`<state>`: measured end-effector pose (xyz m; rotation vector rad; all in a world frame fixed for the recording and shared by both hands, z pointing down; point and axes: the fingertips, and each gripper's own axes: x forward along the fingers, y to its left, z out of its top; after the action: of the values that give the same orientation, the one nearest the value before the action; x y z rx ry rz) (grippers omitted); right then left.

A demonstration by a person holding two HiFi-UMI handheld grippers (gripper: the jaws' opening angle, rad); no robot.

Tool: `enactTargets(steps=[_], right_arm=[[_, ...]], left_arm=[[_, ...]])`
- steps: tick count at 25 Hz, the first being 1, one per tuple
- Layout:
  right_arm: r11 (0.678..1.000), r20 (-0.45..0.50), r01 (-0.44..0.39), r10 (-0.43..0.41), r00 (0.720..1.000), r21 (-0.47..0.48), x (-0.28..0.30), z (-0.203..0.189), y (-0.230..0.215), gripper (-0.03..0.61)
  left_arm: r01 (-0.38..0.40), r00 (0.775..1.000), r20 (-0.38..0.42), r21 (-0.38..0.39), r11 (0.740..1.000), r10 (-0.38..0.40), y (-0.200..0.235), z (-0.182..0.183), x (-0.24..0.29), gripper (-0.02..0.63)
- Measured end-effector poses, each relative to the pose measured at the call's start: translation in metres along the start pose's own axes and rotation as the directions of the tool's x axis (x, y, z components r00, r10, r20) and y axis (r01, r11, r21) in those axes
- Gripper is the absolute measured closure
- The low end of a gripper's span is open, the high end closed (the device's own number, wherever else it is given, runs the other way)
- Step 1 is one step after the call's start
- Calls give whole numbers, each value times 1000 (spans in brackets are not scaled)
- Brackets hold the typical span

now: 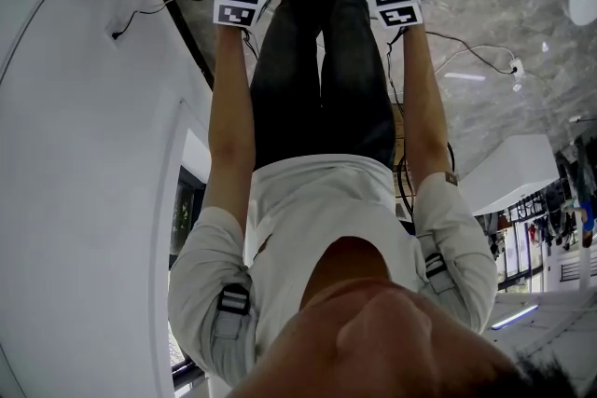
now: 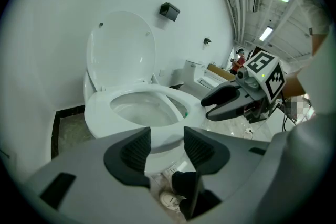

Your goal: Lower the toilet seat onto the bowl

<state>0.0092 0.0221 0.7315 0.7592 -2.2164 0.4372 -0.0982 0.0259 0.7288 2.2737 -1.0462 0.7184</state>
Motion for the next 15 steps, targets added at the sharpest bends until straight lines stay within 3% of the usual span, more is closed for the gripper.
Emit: enactTargets(steps=[15], right_arm=[[995,-45,3,2,999,104,26,-36,-4,390]], left_arm=[[-24,997,-73,-56,998,20,10,-37,27,466]])
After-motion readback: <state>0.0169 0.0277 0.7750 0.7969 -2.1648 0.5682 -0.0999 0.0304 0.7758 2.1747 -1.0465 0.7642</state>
